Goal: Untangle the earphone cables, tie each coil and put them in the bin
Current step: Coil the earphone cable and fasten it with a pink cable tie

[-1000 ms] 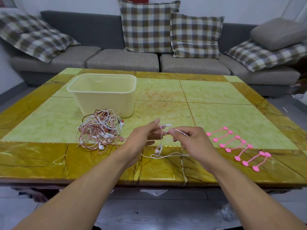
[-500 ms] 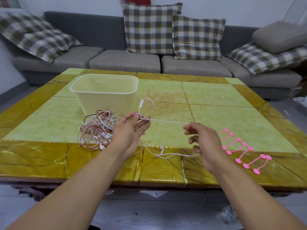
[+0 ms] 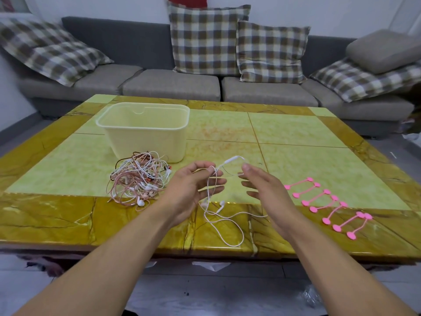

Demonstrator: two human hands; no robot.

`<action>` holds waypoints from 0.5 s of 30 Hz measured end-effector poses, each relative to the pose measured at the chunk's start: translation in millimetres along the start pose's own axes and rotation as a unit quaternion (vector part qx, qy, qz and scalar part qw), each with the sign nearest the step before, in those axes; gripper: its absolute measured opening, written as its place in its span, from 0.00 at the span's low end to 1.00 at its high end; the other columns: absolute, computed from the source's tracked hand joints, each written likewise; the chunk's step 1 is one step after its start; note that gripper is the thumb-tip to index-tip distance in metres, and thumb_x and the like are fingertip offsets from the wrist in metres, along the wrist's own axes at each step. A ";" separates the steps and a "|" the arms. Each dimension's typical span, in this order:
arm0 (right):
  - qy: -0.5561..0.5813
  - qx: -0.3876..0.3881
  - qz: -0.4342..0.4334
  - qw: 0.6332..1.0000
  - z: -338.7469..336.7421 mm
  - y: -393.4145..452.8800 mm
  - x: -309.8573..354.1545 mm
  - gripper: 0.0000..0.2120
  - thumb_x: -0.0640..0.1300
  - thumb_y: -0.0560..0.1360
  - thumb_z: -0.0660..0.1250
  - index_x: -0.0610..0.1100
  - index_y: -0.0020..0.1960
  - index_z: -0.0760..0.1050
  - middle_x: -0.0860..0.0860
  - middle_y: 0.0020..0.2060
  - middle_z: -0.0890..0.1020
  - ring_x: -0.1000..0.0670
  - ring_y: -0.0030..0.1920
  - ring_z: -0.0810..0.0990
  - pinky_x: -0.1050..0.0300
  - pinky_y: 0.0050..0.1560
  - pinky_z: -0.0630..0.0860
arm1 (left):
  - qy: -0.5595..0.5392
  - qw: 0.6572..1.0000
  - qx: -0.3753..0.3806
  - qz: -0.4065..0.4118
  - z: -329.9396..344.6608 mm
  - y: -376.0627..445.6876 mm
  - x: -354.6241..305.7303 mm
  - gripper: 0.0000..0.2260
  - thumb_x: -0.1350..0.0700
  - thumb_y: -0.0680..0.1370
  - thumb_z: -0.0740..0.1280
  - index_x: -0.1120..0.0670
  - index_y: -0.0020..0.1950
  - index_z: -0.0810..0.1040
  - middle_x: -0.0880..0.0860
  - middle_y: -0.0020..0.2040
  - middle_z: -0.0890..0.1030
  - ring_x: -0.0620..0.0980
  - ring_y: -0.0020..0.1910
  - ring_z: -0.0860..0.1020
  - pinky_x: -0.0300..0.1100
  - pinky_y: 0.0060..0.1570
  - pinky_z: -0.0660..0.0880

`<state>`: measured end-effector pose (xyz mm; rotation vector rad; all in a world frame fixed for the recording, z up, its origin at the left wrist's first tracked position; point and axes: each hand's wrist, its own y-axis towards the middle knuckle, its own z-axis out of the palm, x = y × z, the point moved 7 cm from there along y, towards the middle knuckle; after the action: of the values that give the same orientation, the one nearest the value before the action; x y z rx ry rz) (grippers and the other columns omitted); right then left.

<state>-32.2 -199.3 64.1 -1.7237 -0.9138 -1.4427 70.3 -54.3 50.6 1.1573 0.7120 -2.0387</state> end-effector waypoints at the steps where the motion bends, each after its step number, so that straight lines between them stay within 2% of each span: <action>1: 0.010 0.027 0.017 0.999 5.1 -0.6 -3.0 0.26 0.65 0.75 0.65 0.54 0.69 0.77 0.58 0.61 0.82 0.58 0.61 0.80 0.52 0.67 0.74 | 0.021 1.000 0.015 -0.009 1.6 -1.4 2.1 0.02 0.63 0.81 0.66 0.59 0.52 0.78 0.56 0.44 0.85 0.56 0.46 0.85 0.50 0.51 0.83; 3: 0.026 0.046 0.019 0.998 9.5 0.1 -5.5 0.21 0.63 0.76 0.65 0.53 0.63 0.81 0.57 0.57 0.85 0.57 0.59 0.82 0.49 0.67 0.75 | 0.056 0.998 0.033 -0.019 3.6 -3.4 5.9 0.02 0.62 0.80 0.67 0.59 0.52 0.79 0.58 0.47 0.85 0.56 0.48 0.85 0.51 0.53 0.82; 5: 0.048 0.014 -0.009 0.999 6.9 3.5 -1.2 0.13 0.55 0.80 0.66 0.49 0.53 0.84 0.53 0.51 0.87 0.54 0.55 0.84 0.46 0.66 0.76 | 0.078 0.997 0.022 -0.016 1.9 -4.6 6.7 0.03 0.63 0.80 0.68 0.59 0.52 0.79 0.60 0.48 0.86 0.56 0.48 0.85 0.50 0.51 0.83; 8: 0.141 -0.047 -0.051 0.988 -3.9 9.3 4.8 0.12 0.47 0.83 0.64 0.44 0.46 0.81 0.48 0.43 0.87 0.49 0.49 0.85 0.49 0.58 0.80 | 0.144 0.989 -0.015 0.001 -5.5 -5.1 4.9 0.04 0.62 0.80 0.69 0.60 0.53 0.81 0.60 0.50 0.86 0.53 0.44 0.86 0.45 0.40 0.84; 10: 0.133 -0.062 -0.071 0.987 -9.0 9.9 7.7 0.09 0.45 0.82 0.65 0.43 0.47 0.81 0.48 0.40 0.85 0.49 0.45 0.84 0.53 0.51 0.82 | 0.173 0.985 -0.023 0.000 -7.9 -5.9 5.0 0.05 0.62 0.80 0.70 0.60 0.54 0.81 0.59 0.51 0.86 0.52 0.42 0.86 0.42 0.34 0.82; 11: 0.093 -0.052 -0.076 0.991 -8.6 10.2 6.8 0.06 0.44 0.81 0.67 0.44 0.49 0.81 0.49 0.41 0.85 0.50 0.45 0.84 0.55 0.49 0.82 | 0.175 0.984 -0.020 -0.003 -7.5 -6.1 5.2 0.04 0.61 0.80 0.70 0.60 0.54 0.81 0.58 0.51 0.86 0.52 0.42 0.86 0.42 0.33 0.81; 12: 0.045 -0.025 -0.074 0.996 -4.2 9.7 5.2 0.04 0.44 0.80 0.69 0.47 0.52 0.82 0.51 0.43 0.85 0.52 0.46 0.84 0.57 0.48 0.82 | 0.174 0.985 -0.015 -0.006 -6.1 -6.0 5.3 0.04 0.61 0.80 0.70 0.60 0.53 0.81 0.58 0.51 0.86 0.51 0.43 0.86 0.42 0.33 0.81; 15: -0.067 0.080 -0.041 0.994 16.4 5.3 -8.7 0.09 0.48 0.78 0.72 0.52 0.58 0.82 0.56 0.47 0.86 0.59 0.49 0.83 0.64 0.51 0.79 | 0.163 0.987 0.001 -0.011 -0.3 -7.0 4.3 0.03 0.60 0.80 0.69 0.58 0.53 0.80 0.58 0.48 0.86 0.51 0.43 0.85 0.42 0.32 0.80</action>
<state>-20.7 -188.6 52.9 -1.6956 -1.1522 -1.2813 63.5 -50.9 47.6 1.5113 0.8813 -1.8863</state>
